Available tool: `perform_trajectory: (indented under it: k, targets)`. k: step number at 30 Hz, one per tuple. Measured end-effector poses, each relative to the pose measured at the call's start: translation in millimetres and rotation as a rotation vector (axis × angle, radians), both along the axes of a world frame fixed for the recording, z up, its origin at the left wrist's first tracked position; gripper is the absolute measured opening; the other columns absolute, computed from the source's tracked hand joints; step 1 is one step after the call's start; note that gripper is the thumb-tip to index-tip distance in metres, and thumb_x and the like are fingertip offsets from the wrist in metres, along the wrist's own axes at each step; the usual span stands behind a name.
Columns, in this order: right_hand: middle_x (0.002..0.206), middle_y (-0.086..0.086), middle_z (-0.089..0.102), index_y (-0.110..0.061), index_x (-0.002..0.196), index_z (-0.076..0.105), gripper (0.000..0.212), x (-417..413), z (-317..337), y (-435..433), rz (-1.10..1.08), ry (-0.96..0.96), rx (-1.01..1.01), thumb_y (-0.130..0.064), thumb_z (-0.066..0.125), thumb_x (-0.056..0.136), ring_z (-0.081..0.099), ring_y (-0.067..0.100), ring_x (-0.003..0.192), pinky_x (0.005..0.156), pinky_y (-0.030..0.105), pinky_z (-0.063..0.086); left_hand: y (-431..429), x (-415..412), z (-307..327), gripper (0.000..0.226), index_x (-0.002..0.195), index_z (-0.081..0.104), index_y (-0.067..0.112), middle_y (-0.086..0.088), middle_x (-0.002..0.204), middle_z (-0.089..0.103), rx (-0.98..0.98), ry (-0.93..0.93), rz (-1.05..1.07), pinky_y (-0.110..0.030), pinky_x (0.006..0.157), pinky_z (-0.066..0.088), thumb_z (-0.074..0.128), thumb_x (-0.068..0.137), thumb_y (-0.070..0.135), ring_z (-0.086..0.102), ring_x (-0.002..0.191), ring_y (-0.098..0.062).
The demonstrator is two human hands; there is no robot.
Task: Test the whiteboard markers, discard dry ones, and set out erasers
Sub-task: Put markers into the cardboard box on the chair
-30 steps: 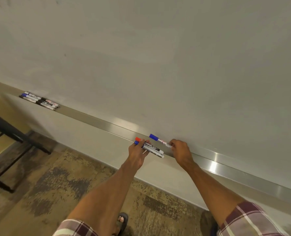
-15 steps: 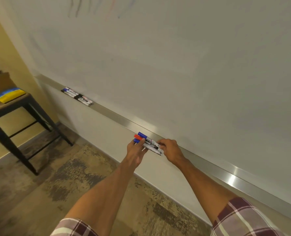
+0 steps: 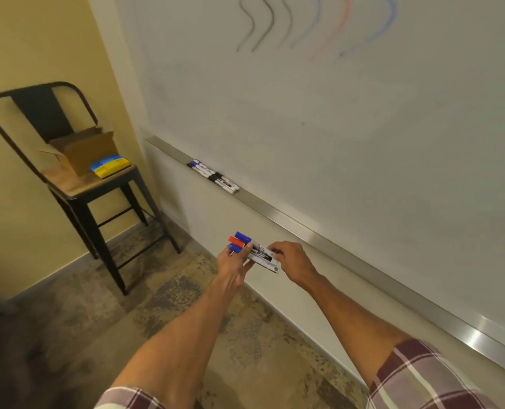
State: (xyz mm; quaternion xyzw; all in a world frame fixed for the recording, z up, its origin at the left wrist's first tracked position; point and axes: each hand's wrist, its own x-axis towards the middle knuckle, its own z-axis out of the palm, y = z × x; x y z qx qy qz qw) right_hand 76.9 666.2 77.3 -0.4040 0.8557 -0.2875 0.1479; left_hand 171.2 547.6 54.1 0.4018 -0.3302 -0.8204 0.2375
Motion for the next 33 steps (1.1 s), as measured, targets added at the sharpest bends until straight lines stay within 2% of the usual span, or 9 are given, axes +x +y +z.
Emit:
perform_trajectory:
  k: [5, 9, 13, 15, 18, 22, 25, 28, 33]
  targets:
    - [0.108, 0.010, 0.067, -0.009, 0.113, 0.068, 0.025, 27, -5, -68, 0.046, -0.041, 0.011, -0.005, 0.053, 0.092, 0.061, 0.022, 0.093, 0.084, 0.031, 0.048, -65, 34, -3, 0.019, 0.104, 0.062, -0.002, -0.018, 0.098, 0.068, -0.022, -0.036, 0.042, -0.034, 0.061, 0.056, 0.067, 0.086, -0.003, 0.069, 0.078, -0.027]
    - [0.114, 0.009, 0.067, -0.006, 0.119, 0.064, 0.027, 45, -7, -110, -0.109, -0.207, -0.199, -0.012, 0.055, 0.094, 0.062, 0.022, 0.105, 0.090, 0.026, 0.045, -108, 56, -1, 0.018, 0.102, 0.062, -0.003, -0.016, 0.091, 0.068, 0.001, 0.000, 0.099, -0.031, 0.054, 0.057, 0.067, 0.086, -0.003, 0.070, 0.073, -0.025]
    - [0.106, 0.010, 0.066, -0.013, 0.106, 0.060, 0.028, 50, -16, -144, -0.435, -0.646, -0.389, -0.032, 0.041, 0.100, 0.062, 0.024, 0.099, 0.090, 0.040, 0.048, -141, 62, 4, 0.021, 0.106, 0.062, -0.004, -0.018, 0.093, 0.069, 0.019, 0.036, 0.160, -0.030, 0.056, 0.058, 0.067, 0.086, -0.001, 0.071, 0.074, -0.023]
    - [0.104, 0.011, 0.064, -0.012, 0.112, 0.056, 0.037, 48, -16, -159, -0.500, -0.861, -0.453, -0.039, 0.032, 0.102, 0.062, 0.025, 0.098, 0.091, 0.041, 0.049, -156, 56, 5, 0.026, 0.110, 0.063, -0.004, -0.019, 0.101, 0.070, 0.021, 0.019, 0.177, -0.031, 0.060, 0.058, 0.070, 0.085, 0.001, 0.070, 0.084, -0.027]
    - [0.101, 0.011, 0.064, -0.014, 0.116, 0.053, 0.039, 39, -12, -180, -0.490, -0.992, -0.508, -0.039, 0.027, 0.103, 0.063, 0.024, 0.095, 0.091, 0.041, 0.050, -174, 40, 5, 0.030, 0.112, 0.064, -0.002, -0.017, 0.104, 0.071, 0.025, -0.017, 0.180, -0.033, 0.064, 0.058, 0.072, 0.083, 0.004, 0.071, 0.085, -0.026]
    - [0.112, 0.014, 0.061, -0.014, 0.120, 0.055, 0.033, 18, -9, -208, -0.456, -1.064, -0.569, -0.033, 0.034, 0.102, 0.063, 0.026, 0.101, 0.090, 0.042, 0.052, -196, 7, 6, 0.032, 0.114, 0.062, -0.004, -0.018, 0.102, 0.071, 0.041, 0.011, 0.180, -0.038, 0.072, 0.060, 0.071, 0.084, 0.002, 0.072, 0.082, -0.026]
    - [0.110, 0.013, 0.061, -0.013, 0.116, 0.058, 0.023, -5, -8, -226, -0.478, -1.057, -0.598, -0.023, 0.047, 0.099, 0.065, 0.025, 0.096, 0.077, 0.037, 0.057, -211, -19, 9, 0.027, 0.112, 0.062, -0.003, -0.016, 0.095, 0.071, 0.037, 0.019, 0.156, -0.035, 0.069, 0.059, 0.068, 0.086, 0.001, 0.071, 0.080, -0.025]
    - [0.106, 0.015, 0.062, -0.009, 0.109, 0.062, 0.016, -29, -10, -242, -0.561, -1.030, -0.648, -0.010, 0.058, 0.093, 0.066, 0.027, 0.091, 0.065, 0.030, 0.056, -224, -49, 11, 0.024, 0.110, 0.063, -0.003, -0.016, 0.096, 0.071, 0.039, 0.013, 0.110, -0.035, 0.069, 0.059, 0.068, 0.087, 0.001, 0.071, 0.083, -0.026]
    - [0.100, 0.011, 0.062, -0.003, 0.104, 0.064, 0.017, -70, -16, -260, -0.747, -0.973, -0.717, 0.001, 0.059, 0.089, 0.066, 0.026, 0.089, 0.064, 0.027, 0.058, -236, -101, 11, 0.025, 0.110, 0.064, -0.003, -0.019, 0.103, 0.071, 0.057, -0.012, 0.042, -0.041, 0.079, 0.059, 0.068, 0.086, 0.000, 0.071, 0.089, -0.029]
